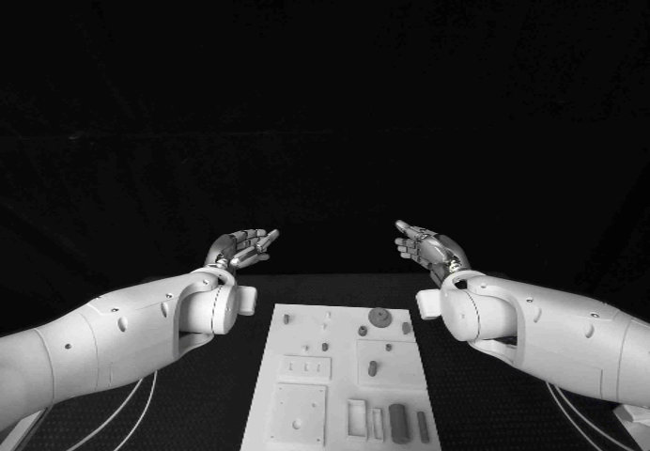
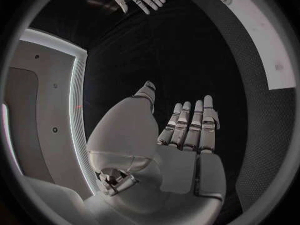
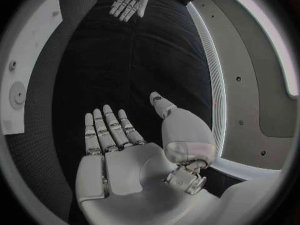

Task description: Assemble the parts on the task board

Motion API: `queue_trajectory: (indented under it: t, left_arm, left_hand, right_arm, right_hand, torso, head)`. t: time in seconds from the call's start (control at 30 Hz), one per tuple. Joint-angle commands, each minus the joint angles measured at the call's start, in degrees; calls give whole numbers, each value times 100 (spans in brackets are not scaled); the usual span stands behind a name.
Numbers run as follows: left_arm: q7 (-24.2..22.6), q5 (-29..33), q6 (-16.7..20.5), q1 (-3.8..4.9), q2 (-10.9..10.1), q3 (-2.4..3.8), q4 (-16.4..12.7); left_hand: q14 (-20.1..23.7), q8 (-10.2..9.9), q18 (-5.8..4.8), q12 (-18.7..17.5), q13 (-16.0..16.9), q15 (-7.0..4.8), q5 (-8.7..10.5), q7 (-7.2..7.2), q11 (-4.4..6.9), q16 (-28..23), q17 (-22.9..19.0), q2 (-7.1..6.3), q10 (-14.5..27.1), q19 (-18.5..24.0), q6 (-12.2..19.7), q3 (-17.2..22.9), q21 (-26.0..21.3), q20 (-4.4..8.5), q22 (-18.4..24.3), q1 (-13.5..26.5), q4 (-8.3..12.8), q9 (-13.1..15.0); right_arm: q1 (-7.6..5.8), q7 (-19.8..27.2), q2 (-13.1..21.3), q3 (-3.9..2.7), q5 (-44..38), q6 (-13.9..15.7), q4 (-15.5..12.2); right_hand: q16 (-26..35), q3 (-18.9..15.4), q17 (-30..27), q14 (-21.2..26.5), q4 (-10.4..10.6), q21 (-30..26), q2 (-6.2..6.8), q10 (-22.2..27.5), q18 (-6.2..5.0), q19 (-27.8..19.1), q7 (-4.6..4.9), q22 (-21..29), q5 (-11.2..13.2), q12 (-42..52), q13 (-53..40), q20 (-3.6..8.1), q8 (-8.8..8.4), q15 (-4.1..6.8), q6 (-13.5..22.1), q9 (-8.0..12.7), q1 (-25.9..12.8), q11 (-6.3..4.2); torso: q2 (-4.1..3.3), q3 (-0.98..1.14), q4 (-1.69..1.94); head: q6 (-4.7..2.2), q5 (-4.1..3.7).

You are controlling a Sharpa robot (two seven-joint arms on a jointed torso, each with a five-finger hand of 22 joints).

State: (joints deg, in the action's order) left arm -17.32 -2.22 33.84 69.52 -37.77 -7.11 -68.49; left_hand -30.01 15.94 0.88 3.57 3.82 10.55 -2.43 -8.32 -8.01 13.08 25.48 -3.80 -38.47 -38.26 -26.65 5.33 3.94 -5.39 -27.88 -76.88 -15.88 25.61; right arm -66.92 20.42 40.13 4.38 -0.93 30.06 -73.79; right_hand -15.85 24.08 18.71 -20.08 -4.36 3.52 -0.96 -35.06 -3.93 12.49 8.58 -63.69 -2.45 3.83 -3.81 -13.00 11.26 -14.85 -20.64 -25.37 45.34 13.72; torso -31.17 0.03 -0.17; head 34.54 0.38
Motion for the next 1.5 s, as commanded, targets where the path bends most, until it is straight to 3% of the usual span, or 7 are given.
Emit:
queue_trajectory:
  t: [0.03, 0.4, 0.67, 0.8, 0.97, 1.2, 1.5]
  left_arm:
    - [790, -336, -887, 128, 108, -75, 310]
    - [1064, -417, -1154, 278, 220, -185, 654]
    - [732, -1161, -1622, 277, 49, -187, 570]
    - [693, -1175, -1772, 279, -25, -185, 502]
    - [663, -1636, -2043, 315, -168, -181, 273]
    - [584, -1937, -2310, 358, -411, -170, -220]
    - [539, -1826, -2141, 494, -907, -164, -1078]
  left_hand:
    - [-141, 71, -88, 35, 19, 44, -46, -28, -26, 70, 101, -10, -159, -165, -144, 14, 36, -18, -111, -313, -79, 100]
    - [-184, 81, -88, 51, 27, 48, -47, -48, -40, 97, 110, 18, -197, -172, -159, -14, 40, -16, -114, -320, -80, 103]
    - [-614, 223, 8, 204, 84, 52, -50, -261, -200, 326, 189, 72, -599, -421, -459, -83, 159, 24, -168, -385, -82, 148]
    - [-1531, 346, 289, 483, 206, -59, -68, -424, -356, 817, 413, 84, -1210, -1049, -753, -49, 486, 123, -308, -515, -66, 178]
    - [-2475, 682, 491, 935, 478, -445, -56, -332, 11, 1305, 723, 142, -2265, -1936, -1560, -10, 980, 391, -556, -801, -72, 265]
    - [-2685, 662, 436, 873, 572, -551, -60, -233, 102, 1333, 912, 141, -2528, -2112, -1856, 249, 1082, 523, -654, -1637, 80, 203]
    - [-2787, 554, 368, 667, 571, -595, -52, -165, 86, 1302, 1080, 8, -2532, -2196, -1920, 70, 1140, 617, -739, -1662, -73, 127]
  right_arm:
    - [-135, -755, -92, 67, -249, -1348, 335]
    - [-399, -1284, -269, 232, -368, -2245, 968]
    - [-403, -923, -356, 233, -2057, -1811, 1454]
    - [-405, -939, -313, 232, -3262, -1672, 1456]
    - [-474, -1090, -286, 230, -4506, -2308, 1483]
    - [-507, -1042, -270, 230, -6455, -2566, 1492]
    - [-520, -1175, -154, 229, -7942, -1716, 1072]
  right_hand:
    - [-76, 114, 74, -106, -17, 47, 0, -152, -59, 36, 620, -256, -32, 52, -21, -82, 72, -39, -119, -105, 201, 37]
    - [-239, 111, 218, -268, -175, 98, -9, -232, -66, 69, 643, -419, -32, 89, -35, -73, 191, -58, -243, -236, 405, 55]
    - [-493, 169, 325, -665, -803, 330, 27, -752, -176, 514, 549, -1262, -34, 342, -119, -35, 519, -36, -755, -406, 913, -60]
    - [-776, 269, 428, -1211, -1183, 568, 80, -1171, -392, 1084, 529, -1246, -40, 529, -180, 28, 709, -26, -1139, -447, 1175, -76]
    - [-1283, 418, 617, -2308, -1243, 925, 247, -1922, -747, 2117, 408, -1202, -43, 840, -290, 98, 1010, 406, -1826, -516, 1633, -282]
    - [-1621, 388, 833, -3174, -1256, 1144, 281, -2661, -1019, 2951, 215, -1125, -39, 1109, -472, 127, 1210, 781, -2376, -619, 2006, -593]
    - [-2610, 114, 1541, -4592, -1249, 1876, 456, -3970, -1107, 4493, -95, -1275, -45, 1789, -1039, 559, 1459, 1523, -3063, -829, 2318, -1192]
  torso:
    - [0, 2, 0]
    - [0, 2, 0]
    - [3, -18, 1]
    - [-12, -12, 11]
    - [-82, 24, 28]
    - [-224, 51, 80]
    - [-468, 112, 173]
  head:
    - [-1, -1]
    - [-1, -1]
    - [93, 10]
    - [89, 0]
    - [89, -16]
    - [88, -93]
    - [60, -137]
